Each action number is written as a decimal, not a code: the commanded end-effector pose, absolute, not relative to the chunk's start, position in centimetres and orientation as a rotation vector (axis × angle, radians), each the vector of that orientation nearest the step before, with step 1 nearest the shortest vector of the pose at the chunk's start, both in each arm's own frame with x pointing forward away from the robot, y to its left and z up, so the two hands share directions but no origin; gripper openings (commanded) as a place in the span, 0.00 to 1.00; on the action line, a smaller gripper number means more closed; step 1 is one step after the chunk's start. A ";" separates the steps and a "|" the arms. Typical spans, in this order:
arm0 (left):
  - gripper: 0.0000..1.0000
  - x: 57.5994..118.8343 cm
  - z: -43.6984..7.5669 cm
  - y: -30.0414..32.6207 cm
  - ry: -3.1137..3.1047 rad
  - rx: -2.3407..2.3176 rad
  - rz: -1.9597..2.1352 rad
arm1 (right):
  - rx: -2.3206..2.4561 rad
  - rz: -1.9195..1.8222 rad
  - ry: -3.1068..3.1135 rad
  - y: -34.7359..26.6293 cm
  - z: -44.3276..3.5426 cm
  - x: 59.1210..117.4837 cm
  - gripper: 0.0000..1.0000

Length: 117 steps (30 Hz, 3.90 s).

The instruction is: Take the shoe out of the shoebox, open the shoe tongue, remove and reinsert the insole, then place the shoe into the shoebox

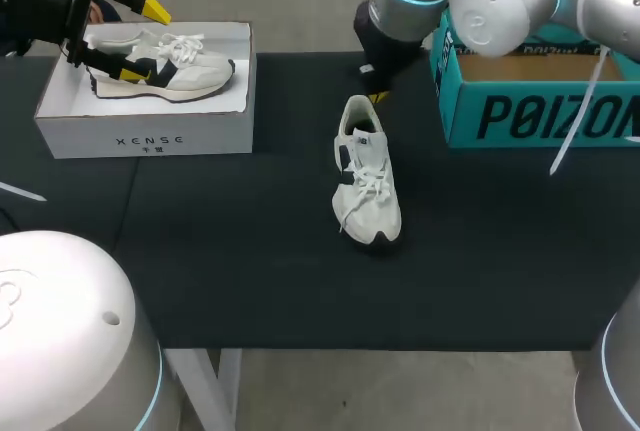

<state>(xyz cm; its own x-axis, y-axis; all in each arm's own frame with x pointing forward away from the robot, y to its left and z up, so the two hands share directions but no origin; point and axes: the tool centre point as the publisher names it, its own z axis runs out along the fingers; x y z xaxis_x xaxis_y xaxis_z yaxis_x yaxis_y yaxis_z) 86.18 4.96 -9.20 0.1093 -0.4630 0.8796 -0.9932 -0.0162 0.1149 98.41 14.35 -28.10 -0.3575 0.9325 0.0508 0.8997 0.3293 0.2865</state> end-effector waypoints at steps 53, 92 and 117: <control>1.00 86.2 -9.2 4.9 -1.465 1.596 0.842 | 1.415 0.464 2.577 11.3 -21.8 94.8 0.00; 1.00 86.2 -9.2 4.9 -1.465 1.596 0.842 | 1.865 0.243 2.352 15.0 -28.3 96.2 0.00; 1.00 86.2 -9.2 4.9 -1.465 1.596 0.842 | 1.824 0.083 2.475 16.3 -34.4 96.8 0.00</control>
<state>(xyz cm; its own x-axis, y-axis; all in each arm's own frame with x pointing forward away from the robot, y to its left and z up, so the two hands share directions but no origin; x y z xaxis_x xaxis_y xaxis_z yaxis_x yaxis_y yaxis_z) 86.18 4.96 -9.20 0.1094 -0.4629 0.8796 -0.9932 -0.0162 0.1150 96.38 15.95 -34.15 -0.2950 0.9553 -0.0202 0.9508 0.2955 0.0928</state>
